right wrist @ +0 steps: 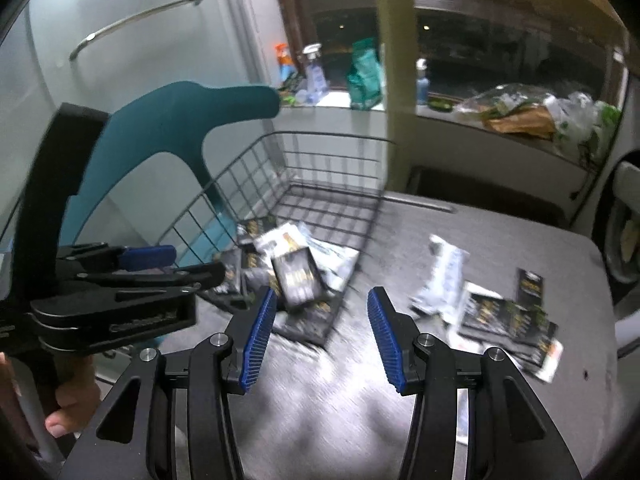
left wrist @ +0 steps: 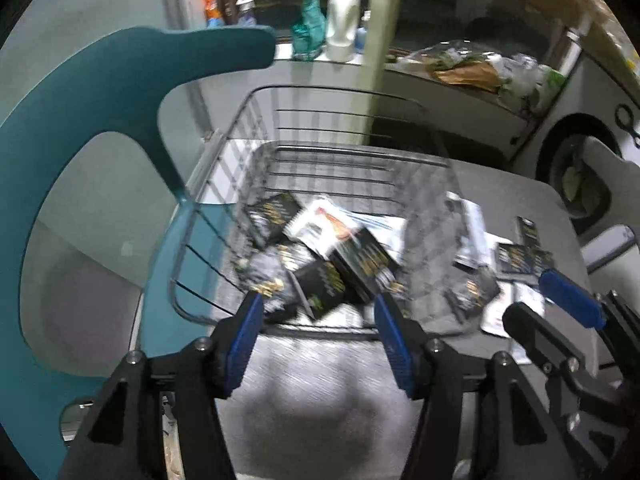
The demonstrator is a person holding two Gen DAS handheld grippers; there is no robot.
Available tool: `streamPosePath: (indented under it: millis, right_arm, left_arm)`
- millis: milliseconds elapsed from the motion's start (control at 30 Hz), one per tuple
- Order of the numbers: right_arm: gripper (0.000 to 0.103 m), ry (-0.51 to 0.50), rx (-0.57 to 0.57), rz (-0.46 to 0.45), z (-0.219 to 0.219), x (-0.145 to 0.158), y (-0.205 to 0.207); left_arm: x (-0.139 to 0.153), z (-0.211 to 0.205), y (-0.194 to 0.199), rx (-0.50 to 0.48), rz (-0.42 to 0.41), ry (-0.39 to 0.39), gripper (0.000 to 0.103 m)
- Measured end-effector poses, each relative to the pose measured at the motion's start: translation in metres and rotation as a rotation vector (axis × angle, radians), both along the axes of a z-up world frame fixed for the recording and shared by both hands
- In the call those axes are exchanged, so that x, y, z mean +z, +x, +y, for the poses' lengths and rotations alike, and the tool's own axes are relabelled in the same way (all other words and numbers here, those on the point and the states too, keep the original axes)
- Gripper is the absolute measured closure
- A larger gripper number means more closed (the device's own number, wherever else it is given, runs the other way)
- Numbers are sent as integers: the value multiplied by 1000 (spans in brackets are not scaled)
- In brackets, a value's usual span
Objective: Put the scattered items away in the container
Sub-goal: 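Grasp a long white wet-wipe pack with the right tool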
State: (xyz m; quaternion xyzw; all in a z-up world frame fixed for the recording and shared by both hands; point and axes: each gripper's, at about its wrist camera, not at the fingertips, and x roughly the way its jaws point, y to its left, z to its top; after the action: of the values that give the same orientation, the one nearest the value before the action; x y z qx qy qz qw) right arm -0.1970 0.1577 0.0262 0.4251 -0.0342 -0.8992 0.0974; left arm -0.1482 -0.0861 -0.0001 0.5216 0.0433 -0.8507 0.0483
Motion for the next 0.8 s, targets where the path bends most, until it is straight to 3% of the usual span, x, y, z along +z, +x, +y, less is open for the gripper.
streamPosePath:
  millis: [200, 433, 600, 800]
  right_arm:
    - [54, 40, -115, -58, 70, -18, 46]
    - [54, 42, -195, -163, 123, -71, 72]
    - [54, 0, -208, -196, 138, -102, 59]
    - [54, 8, -208, -204, 128, -117, 29]
  left_arm:
    - [0, 69, 33, -102, 11, 44, 39]
    - [-56, 145, 45, -215, -92, 34, 39]
    - [-97, 156, 33, -205, -159, 22, 39]
    - [-103, 149, 23, -181, -172, 33, 39]
